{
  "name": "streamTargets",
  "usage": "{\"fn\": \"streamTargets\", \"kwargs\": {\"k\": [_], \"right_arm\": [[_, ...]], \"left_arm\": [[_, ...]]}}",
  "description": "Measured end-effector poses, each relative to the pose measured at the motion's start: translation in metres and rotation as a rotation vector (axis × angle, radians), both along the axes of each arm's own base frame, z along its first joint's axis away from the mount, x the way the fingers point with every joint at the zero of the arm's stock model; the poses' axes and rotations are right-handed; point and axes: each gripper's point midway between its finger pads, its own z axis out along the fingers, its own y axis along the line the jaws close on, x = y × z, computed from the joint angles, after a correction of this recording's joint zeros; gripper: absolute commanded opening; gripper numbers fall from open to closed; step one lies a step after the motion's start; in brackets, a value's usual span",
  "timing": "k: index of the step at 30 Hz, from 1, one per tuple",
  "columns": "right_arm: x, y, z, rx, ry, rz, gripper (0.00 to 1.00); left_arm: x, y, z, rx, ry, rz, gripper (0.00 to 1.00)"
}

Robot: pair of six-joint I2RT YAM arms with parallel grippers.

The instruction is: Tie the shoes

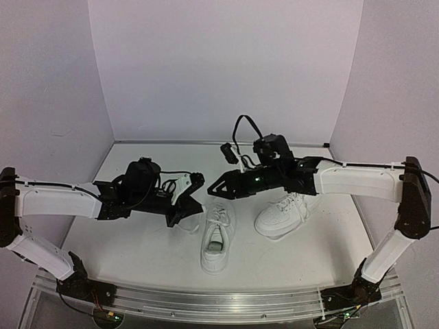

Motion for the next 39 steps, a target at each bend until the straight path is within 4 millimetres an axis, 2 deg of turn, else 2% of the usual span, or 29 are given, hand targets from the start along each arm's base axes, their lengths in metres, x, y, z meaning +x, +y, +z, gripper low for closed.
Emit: {"fn": "streamTargets", "kwargs": {"k": [7, 15, 20, 24, 26, 28, 29, 31, 35, 37, 39], "right_arm": [[-0.024, 0.022, -0.005, 0.025, 0.017, 0.08, 0.43], [-0.033, 0.027, -0.009, 0.028, 0.035, 0.101, 0.39], [-0.034, 0.026, -0.014, 0.021, 0.045, 0.099, 0.3], [-0.033, 0.027, -0.016, 0.021, 0.051, 0.097, 0.19], [-0.033, 0.027, -0.017, 0.021, 0.051, 0.099, 0.2], [-0.034, 0.027, -0.018, 0.02, 0.054, 0.101, 0.28], [-0.034, 0.028, -0.018, 0.019, 0.055, 0.102, 0.29], [-0.034, 0.028, -0.018, 0.02, 0.059, 0.102, 0.24], [-0.034, 0.028, -0.019, 0.019, 0.058, 0.1, 0.03], [-0.032, 0.027, -0.02, 0.015, 0.058, 0.095, 0.0], [-0.03, 0.027, -0.023, 0.011, 0.062, 0.088, 0.0]], "left_arm": [[0.001, -0.002, 0.004, -0.012, -0.01, 0.0, 0.0], [0.002, -0.002, 0.005, -0.016, -0.013, 0.001, 0.0], [0.002, -0.002, 0.006, -0.017, -0.013, 0.0, 0.0], [0.002, -0.002, 0.005, -0.016, -0.012, 0.0, 0.0], [0.002, -0.002, 0.005, -0.016, -0.012, 0.0, 0.0], [0.002, -0.002, 0.005, -0.016, -0.012, 0.0, 0.0], [0.002, -0.002, 0.005, -0.016, -0.012, 0.001, 0.0], [0.002, -0.002, 0.005, -0.016, -0.012, 0.001, 0.0], [0.002, -0.002, 0.005, -0.016, -0.011, 0.0, 0.0], [0.001, -0.002, 0.005, -0.014, -0.01, 0.0, 0.01], [0.002, -0.002, 0.004, -0.01, -0.008, 0.002, 0.07]]}}
